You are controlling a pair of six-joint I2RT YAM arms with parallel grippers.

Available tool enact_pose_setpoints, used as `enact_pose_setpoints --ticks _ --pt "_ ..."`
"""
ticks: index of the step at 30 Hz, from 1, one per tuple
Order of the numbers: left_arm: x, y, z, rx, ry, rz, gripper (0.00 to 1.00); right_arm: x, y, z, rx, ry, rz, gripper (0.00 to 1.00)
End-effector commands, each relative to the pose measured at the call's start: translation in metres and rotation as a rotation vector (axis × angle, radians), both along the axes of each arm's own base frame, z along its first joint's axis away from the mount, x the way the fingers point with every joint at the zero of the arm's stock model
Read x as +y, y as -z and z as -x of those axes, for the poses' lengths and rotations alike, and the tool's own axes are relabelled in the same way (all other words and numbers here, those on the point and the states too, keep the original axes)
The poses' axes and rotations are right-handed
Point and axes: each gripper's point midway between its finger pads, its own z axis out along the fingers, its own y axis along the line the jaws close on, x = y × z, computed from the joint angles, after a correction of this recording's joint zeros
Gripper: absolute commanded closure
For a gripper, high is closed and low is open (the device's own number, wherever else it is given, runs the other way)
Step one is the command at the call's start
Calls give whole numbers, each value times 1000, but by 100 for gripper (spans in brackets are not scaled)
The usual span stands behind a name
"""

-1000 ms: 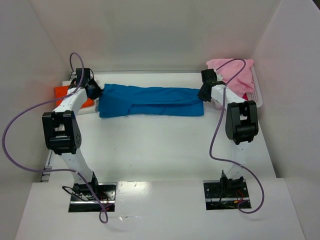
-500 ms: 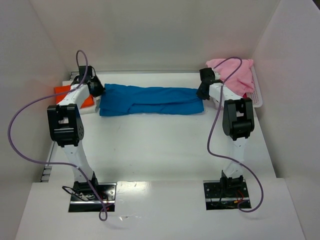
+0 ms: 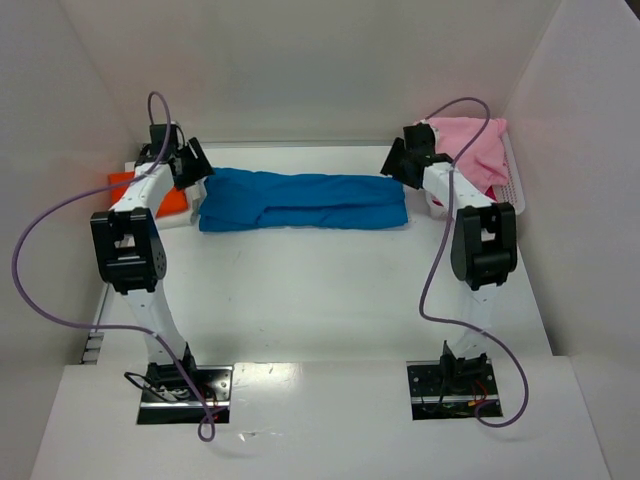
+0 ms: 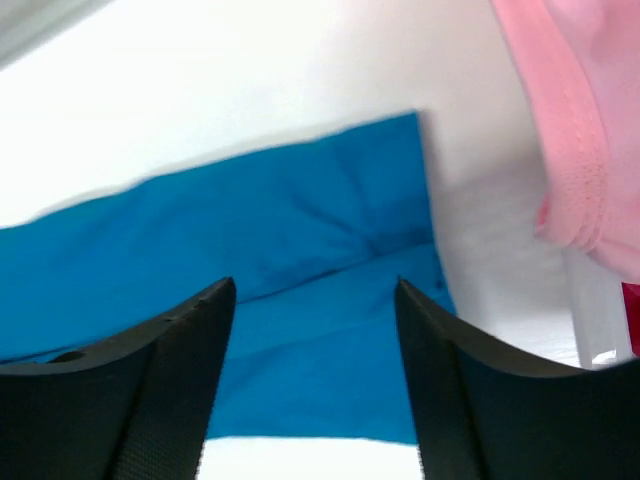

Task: Fold and stack the t-shirts
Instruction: Fold the other side of the tshirt into a rectangle

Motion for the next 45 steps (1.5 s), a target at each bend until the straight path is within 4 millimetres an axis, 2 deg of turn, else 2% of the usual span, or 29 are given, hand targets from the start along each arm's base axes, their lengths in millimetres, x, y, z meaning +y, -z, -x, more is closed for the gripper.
enact_pose_setpoints --ticks 1,2,5,7,8,9,10,12,17,20,21,22,26,28,29,30,32,35,41,45 --pt "-5 -73 18 -153 41 -12 17 62 -92 6 -212 -176 -72 24" --pt "-8 -80 26 -167 43 -3 15 74 -97 9 -223 -204 -102 22" --pt "-21 -69 56 -153 63 43 12 139 -103 30 -240 -331 -204 18" --pt "-27 -61 72 -136 72 66 12 165 -93 38 -216 -382 -248 18" --pt "-30 -43 83 -94 71 85 12 188 -86 44 -191 -425 -294 22" --pt "-31 -32 91 -67 69 90 12 200 -80 48 -169 -449 -318 24" --pt "-33 -32 92 -67 80 99 12 209 -74 50 -156 -461 -334 25" --pt "-37 -20 98 -41 81 119 14 244 -61 56 -129 -504 -369 31" --pt "-39 -3 98 -10 79 139 19 308 -33 66 -64 -582 -418 34" --pt "-35 5 94 7 68 136 22 331 -25 66 -43 -604 -430 36" --pt "-32 4 91 -1 62 134 26 339 -10 67 -15 -606 -430 37" --pt "-31 5 87 -7 62 133 27 347 -5 67 -8 -614 -439 37" --pt "-22 16 78 10 41 151 31 357 7 59 12 -614 -465 38" --pt "-21 20 71 16 41 152 33 369 7 56 10 -627 -482 39" --pt "-19 20 69 15 37 152 33 371 11 55 16 -626 -480 39" --pt "-16 24 67 23 31 154 33 376 6 51 4 -633 -485 39" --pt "-16 30 66 38 30 157 33 384 15 48 19 -636 -480 40" --pt "-15 29 63 35 36 150 33 392 23 52 44 -648 -478 41" --pt "-13 38 54 48 42 146 26 387 38 57 108 -633 -455 45" --pt "-12 35 49 37 49 137 25 375 26 58 88 -588 -420 45"
